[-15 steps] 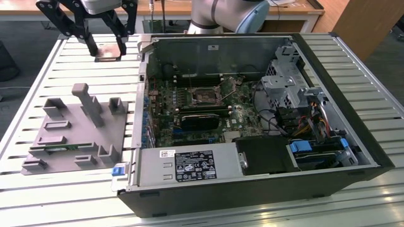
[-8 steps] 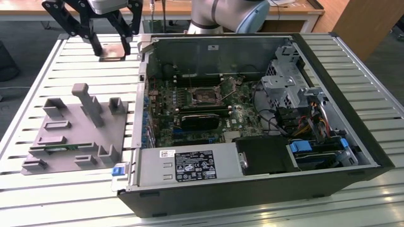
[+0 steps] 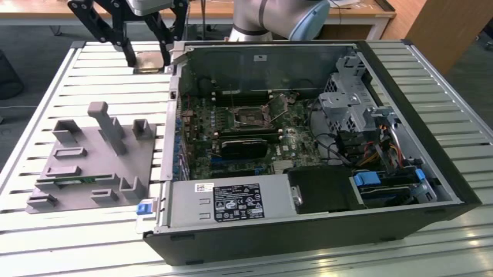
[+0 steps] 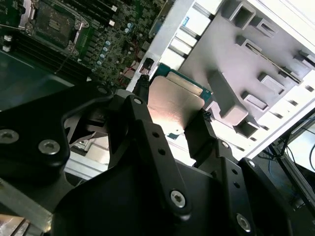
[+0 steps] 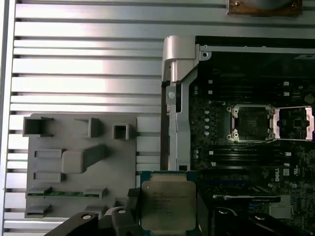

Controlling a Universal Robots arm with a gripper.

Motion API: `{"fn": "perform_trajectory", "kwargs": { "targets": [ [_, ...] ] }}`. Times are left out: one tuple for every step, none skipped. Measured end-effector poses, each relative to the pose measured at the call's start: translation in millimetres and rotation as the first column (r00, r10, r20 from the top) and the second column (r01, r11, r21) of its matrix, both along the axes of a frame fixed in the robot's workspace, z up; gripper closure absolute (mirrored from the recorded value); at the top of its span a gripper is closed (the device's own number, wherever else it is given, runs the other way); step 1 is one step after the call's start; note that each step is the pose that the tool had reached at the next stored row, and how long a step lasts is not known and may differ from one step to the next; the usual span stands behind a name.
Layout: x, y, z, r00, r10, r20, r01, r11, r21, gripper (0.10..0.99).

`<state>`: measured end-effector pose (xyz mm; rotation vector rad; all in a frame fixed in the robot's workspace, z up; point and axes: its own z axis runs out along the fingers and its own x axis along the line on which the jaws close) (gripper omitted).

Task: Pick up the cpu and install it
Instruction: 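Pick up the cpu and move it towards the insertion slot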

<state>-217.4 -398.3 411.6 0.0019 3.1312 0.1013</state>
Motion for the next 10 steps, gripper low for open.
{"fn": "perform_trajectory", "kwargs": {
  "targets": [
    [1.3, 0.7, 0.0, 1.0000, 0.000, -0.0001, 0.000, 1.0000, 0.000, 0.545],
    [2.6, 1.4, 0.0, 1.0000, 0.000, 0.0000, 0.000, 1.0000, 0.000, 0.545],
    [3.9, 2.1, 0.0, 1.0000, 0.000, -0.0001, 0.000, 1.0000, 0.000, 0.545],
    [5.3, 2.8, 0.1, 1.0000, 0.000, -0.0001, 0.000, 1.0000, 0.000, 0.545],
    [6.8, 3.5, 0.0, 1.0000, 0.000, 0.0000, 0.000, 1.0000, 0.000, 0.545],
    [8.3, 4.1, 0.0, 1.0000, 0.000, 0.0000, 0.000, 1.0000, 0.000, 0.545],
    [9.7, 4.7, 0.0, 1.0000, 0.000, 0.0000, 0.000, 1.0000, 0.000, 0.545],
    [11.0, 5.2, 0.0, 1.0000, 0.000, 0.0000, 0.000, 1.0000, 0.000, 0.545],
    [12.4, 5.8, 0.0, 1.0000, 0.000, 0.0000, 0.000, 1.0000, 0.000, 0.545],
    [13.7, 6.3, 0.0, 1.0000, 0.000, 0.0000, 0.000, 1.0000, 0.000, 0.545]
  ]
}}
